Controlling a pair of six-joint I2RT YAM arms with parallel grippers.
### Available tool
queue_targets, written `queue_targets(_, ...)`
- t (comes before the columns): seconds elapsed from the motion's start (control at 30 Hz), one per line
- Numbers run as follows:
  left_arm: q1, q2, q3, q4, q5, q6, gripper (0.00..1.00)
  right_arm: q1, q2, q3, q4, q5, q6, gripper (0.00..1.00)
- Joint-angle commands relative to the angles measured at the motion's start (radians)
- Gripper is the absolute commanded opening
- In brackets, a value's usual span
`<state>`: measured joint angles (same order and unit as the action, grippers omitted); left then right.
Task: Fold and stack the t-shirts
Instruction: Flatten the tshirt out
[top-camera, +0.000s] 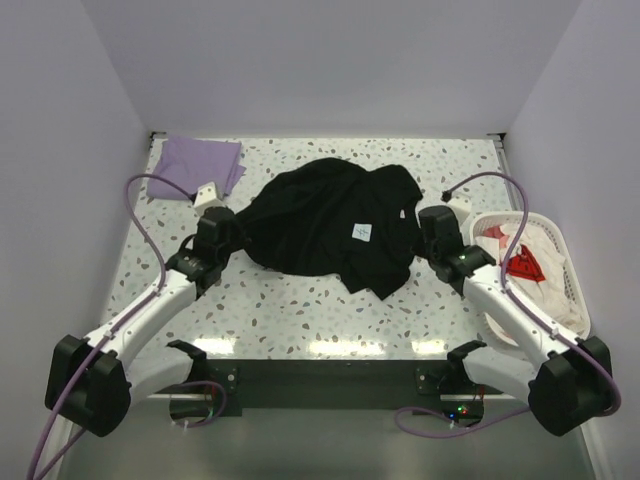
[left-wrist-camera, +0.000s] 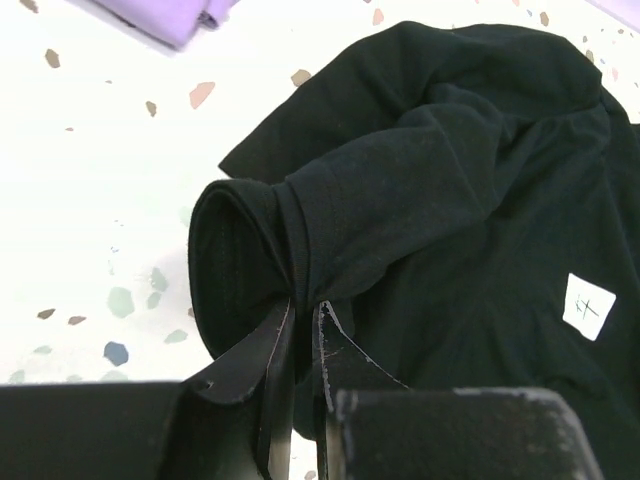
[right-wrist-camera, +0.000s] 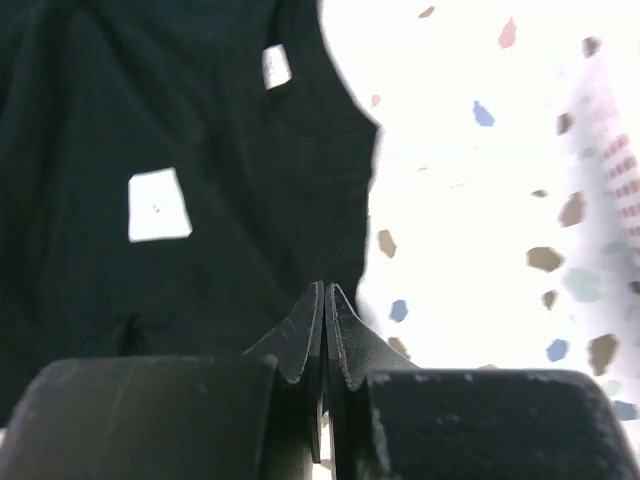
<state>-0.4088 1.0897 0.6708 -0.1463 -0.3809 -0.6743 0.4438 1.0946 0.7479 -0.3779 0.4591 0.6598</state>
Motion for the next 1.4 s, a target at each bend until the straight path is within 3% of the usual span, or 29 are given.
queue_targets(0.0,0.03,-0.037,-0.016,-0.035,-0.021,-0.031,0.13,-0.051,0.014,0.057,-0.055,-0.016,-0.08,0.0)
queue_targets(0.1,0.06,-0.045,-0.014,-0.044,0.016,-0.045,0.14,-0.088,0.071,0.099,-0.061,-0.095,-0.104,0.0)
queue_targets(0.13,0.068,-0.05,-0.016,-0.044,0.019,-0.042,0.19,-0.089,0.079,0.106,-0.061,-0.118,-0.111,0.0)
queue_targets(0.2,0.077,-0.05,-0.011,-0.042,0.022,-0.031,0.19,-0.088,0.091,0.091,-0.038,-0.201,-0.108,0.1)
queue_targets(0.23,0.091,-0.047,-0.01,-0.042,0.027,-0.03,0.2,-0.088,0.091,0.076,-0.021,-0.235,-0.103,0.23)
queue_targets(0.3,0.108,-0.039,-0.004,-0.038,0.065,-0.03,0.2,-0.089,0.091,0.012,0.029,-0.313,-0.077,0.36)
queue_targets(0.33,0.116,-0.037,-0.002,-0.035,0.076,-0.03,0.2,-0.086,0.099,-0.01,0.045,-0.321,-0.066,0.47)
queue_targets(0.43,0.117,-0.031,0.001,-0.026,0.091,-0.03,0.2,-0.086,0.116,-0.076,0.088,-0.324,-0.035,0.63)
queue_targets(0.5,0.117,-0.028,0.006,-0.024,0.096,-0.027,0.2,-0.086,0.126,-0.11,0.126,-0.318,-0.017,0.65)
queue_targets(0.7,0.12,-0.022,0.012,-0.024,0.1,-0.022,0.2,-0.089,0.241,-0.119,0.204,-0.344,0.032,0.61)
queue_targets(0.77,0.123,-0.017,0.018,-0.024,0.103,-0.019,0.2,-0.089,0.289,-0.098,0.221,-0.327,0.043,0.52)
queue_targets(0.8,0.123,-0.017,0.021,-0.027,0.105,-0.015,0.2,-0.091,0.309,-0.082,0.218,-0.321,0.044,0.44)
queue_targets(0.83,0.126,-0.013,0.024,-0.03,0.106,-0.016,0.2,-0.103,0.323,-0.064,0.212,-0.316,0.043,0.23)
queue_targets(0.9,0.131,-0.013,0.039,-0.044,0.112,-0.01,0.2,-0.122,0.359,0.013,0.165,-0.281,0.023,0.04)
queue_targets(0.93,0.133,-0.016,0.049,-0.052,0.112,-0.01,0.19,-0.144,0.364,0.042,0.142,-0.261,0.012,0.0)
queue_targets(1.2,0.146,-0.12,0.039,-0.122,0.077,0.007,0.2,-0.257,0.265,0.241,-0.009,-0.158,-0.072,0.0)
queue_targets(1.37,0.159,-0.126,0.019,-0.131,0.091,-0.008,0.21,-0.269,0.335,0.373,-0.062,-0.143,-0.106,0.0)
